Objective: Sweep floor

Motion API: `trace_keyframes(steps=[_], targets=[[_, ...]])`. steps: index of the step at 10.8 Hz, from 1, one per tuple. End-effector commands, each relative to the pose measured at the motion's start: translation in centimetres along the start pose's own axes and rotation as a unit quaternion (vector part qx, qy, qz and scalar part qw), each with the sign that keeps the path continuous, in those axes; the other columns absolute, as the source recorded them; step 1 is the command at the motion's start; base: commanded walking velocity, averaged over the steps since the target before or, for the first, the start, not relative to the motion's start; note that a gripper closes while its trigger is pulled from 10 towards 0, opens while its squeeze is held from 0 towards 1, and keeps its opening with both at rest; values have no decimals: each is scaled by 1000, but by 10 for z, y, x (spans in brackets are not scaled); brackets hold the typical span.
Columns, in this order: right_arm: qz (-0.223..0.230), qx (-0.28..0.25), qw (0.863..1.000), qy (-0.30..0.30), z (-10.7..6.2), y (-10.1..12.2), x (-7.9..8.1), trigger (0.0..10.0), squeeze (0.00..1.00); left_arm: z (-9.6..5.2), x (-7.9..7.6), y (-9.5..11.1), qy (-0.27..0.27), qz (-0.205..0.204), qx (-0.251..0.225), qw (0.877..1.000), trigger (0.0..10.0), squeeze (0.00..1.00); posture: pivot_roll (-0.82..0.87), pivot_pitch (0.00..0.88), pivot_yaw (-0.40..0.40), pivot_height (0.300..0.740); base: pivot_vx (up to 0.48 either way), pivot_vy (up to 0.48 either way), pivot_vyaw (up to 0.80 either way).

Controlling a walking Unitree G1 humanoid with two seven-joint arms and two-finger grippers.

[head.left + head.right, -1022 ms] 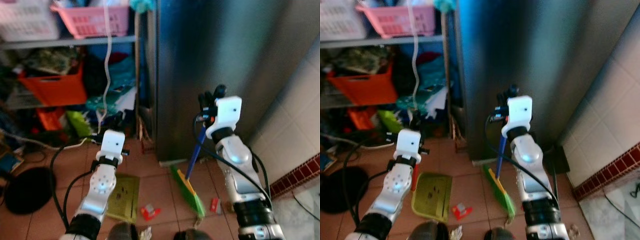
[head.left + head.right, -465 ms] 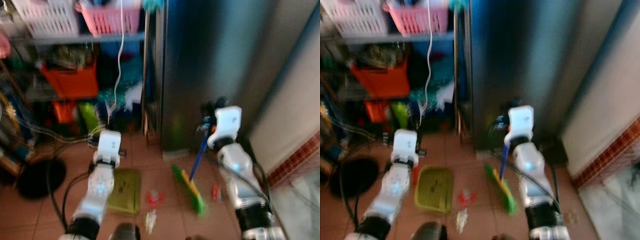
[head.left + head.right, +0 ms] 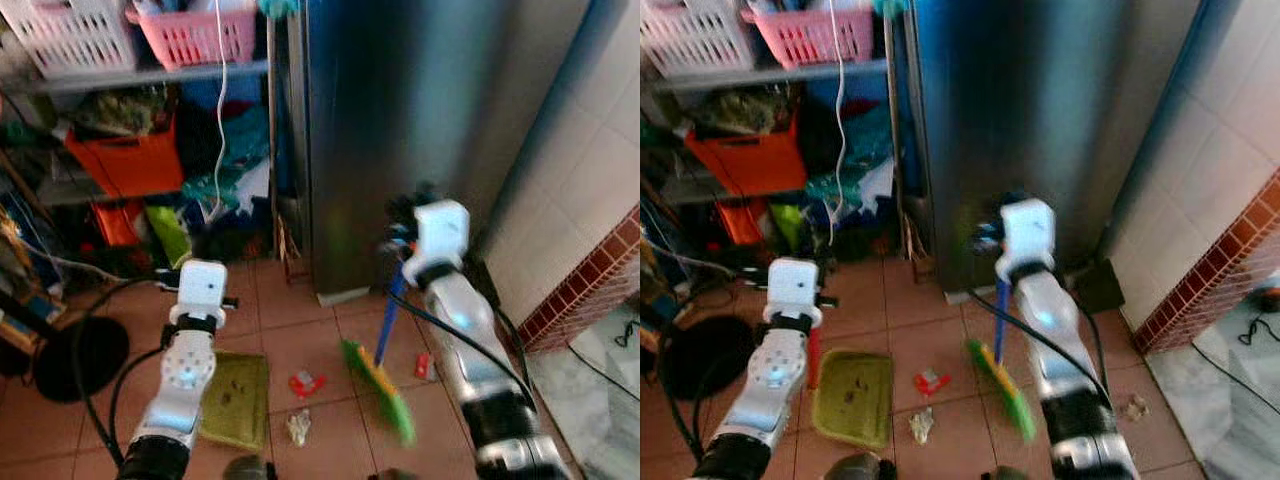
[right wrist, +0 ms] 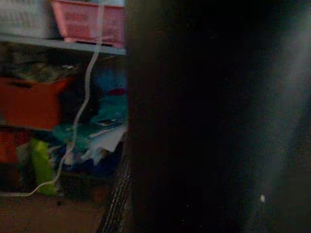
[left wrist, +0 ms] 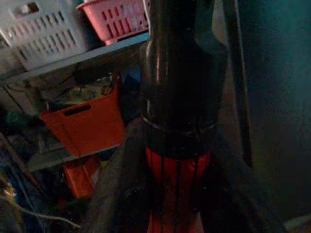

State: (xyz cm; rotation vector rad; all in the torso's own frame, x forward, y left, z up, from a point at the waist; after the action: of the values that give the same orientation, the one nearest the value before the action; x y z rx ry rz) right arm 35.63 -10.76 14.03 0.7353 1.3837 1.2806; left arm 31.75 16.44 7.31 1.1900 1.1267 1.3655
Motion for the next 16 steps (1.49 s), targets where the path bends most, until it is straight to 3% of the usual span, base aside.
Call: trace_keyframes(steps=[1, 2, 4, 6, 9, 10, 12, 15, 16], targets=[[-9, -10, 1000, 18, 7, 11, 1, 10000, 0, 8, 2, 15, 2, -1, -29, 1000, 10000, 0, -34, 82, 7, 740, 0, 0, 0], [-3, -15, 1000, 22, 11, 16, 3, 10000, 0, 12, 2, 12, 18, -5, -23, 1000, 10000, 0, -44, 88, -8, 740, 0, 0, 0], [43, 4, 998, -48, 14, 15, -9, 10000, 0, 23, 2, 13, 42, -15, -25, 999, 10000, 0, -52, 90, -29, 740, 0, 0, 0], [64, 39, 986, -149, 1, 2, -34, 10000, 0, 32, -6, 0, 53, -29, 3, 998, 10000, 0, -92, 99, -23, 740, 0, 0, 0], [32, 93, 977, -192, -13, -11, -53, 10000, 0, 37, -19, -8, 47, -40, 28, 998, 10000, 0, -139, 93, -19, 740, 0, 0, 0], [51, 127, 966, -218, -16, -21, -58, 10000, 0, 40, -25, -7, 42, -47, 29, 998, 10000, 0, -148, 89, -24, 740, 0, 0, 0], [83, 156, 954, -241, -17, -25, -59, 10000, 0, 44, -33, -4, 34, -53, 25, 998, 10000, 0, -155, 80, -28, 740, 0, 0, 0], [143, 175, 945, -238, -9, -24, -46, 10000, 0, 50, -50, 3, 14, -62, 18, 998, 10000, 0, -160, 66, -34, 740, 0, 0, 0], [223, 167, 933, -228, 1, -19, -32, 10000, 0, 52, -51, 4, 11, -61, 19, 998, 10000, 0, -161, 65, -30, 740, 0, 0, 0]])
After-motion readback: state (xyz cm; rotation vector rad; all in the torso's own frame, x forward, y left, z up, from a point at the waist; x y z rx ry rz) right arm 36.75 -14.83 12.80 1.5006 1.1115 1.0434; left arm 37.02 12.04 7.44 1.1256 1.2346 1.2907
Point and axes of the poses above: a point about 5 cm out from each wrist's last joint towards the gripper, its own z axis pointing out of the wrist towards the gripper, its own y axis along the axis of the wrist's last joint, x = y × z, the point moved 4 cm from there along z, pointing out of the wrist towards the gripper, and after that the axes turned 9 degrees about -z, right-handed, at the moved point
